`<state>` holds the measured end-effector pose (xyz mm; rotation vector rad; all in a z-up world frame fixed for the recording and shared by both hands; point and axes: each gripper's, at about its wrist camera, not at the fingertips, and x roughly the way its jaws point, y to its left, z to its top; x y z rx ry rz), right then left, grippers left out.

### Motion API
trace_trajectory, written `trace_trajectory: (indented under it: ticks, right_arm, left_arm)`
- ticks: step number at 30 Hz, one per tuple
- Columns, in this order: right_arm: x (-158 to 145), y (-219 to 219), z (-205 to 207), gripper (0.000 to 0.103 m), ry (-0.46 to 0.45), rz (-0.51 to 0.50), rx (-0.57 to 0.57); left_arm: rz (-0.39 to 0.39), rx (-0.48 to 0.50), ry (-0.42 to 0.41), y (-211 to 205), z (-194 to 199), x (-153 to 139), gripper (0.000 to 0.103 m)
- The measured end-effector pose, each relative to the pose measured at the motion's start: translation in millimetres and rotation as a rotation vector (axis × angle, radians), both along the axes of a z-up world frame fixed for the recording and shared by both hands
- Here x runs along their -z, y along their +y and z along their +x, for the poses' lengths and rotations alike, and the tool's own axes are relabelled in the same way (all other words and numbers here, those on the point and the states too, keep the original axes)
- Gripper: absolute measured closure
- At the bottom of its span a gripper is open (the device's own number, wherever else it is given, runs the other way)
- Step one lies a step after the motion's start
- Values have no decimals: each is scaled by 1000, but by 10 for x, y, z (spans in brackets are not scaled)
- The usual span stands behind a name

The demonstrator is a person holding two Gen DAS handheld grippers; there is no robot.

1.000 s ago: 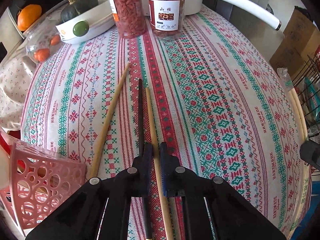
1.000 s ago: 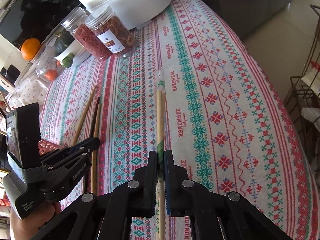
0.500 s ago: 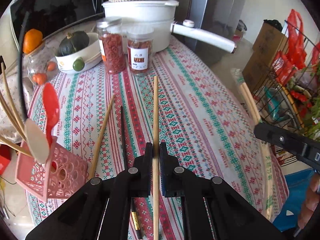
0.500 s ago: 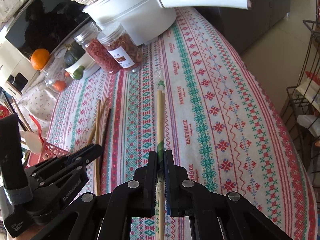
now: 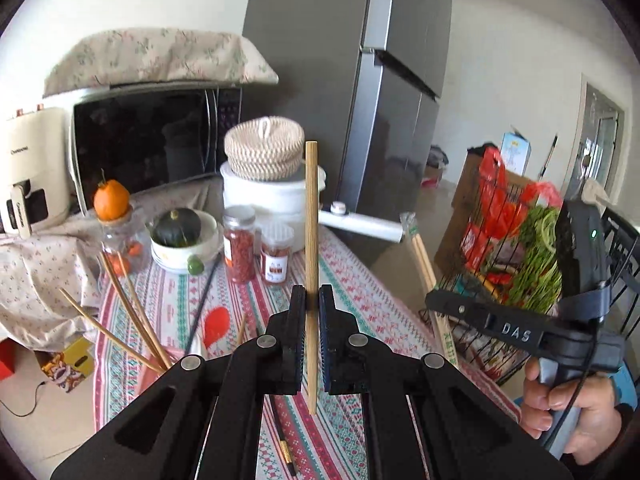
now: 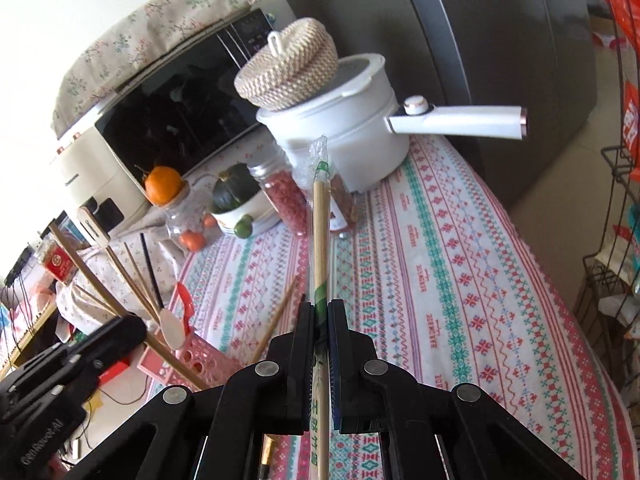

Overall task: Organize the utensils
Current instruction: 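Lift the plain wooden chopstick into the pink basket and open the left tool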

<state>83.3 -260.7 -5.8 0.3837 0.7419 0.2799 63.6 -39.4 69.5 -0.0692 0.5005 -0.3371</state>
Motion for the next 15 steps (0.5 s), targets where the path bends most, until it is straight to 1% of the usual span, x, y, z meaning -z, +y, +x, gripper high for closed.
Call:
trace_trajectory:
  ticks: [4,7,9,11,13,15]
  right_arm:
    - [-129,93,-46,99,-67,-19,1]
    - [-146,165,-44,99,-81,-19,-4]
    - [-131,216,-33,99,-78,-19,-11]
    - [-106,269,-10,99,-72,-22,-18]
    - [-84,316,4,99,-66,-24,-25]
    - [-58,358,22,98,-61,-26,-30]
  left_arm:
    - [-49,-71,-107,335,-141,-297,97]
    - [-52,-132,-156,558,-195,-408,97]
    - [-43,-168,-166,686,-181,-426,97]
    - [-38,-197,-159,819,-133,-387,97]
    - [-33,-213,-137,914,-57,-297,97]
    - [-6,-225,-118,971,20,-188,97]
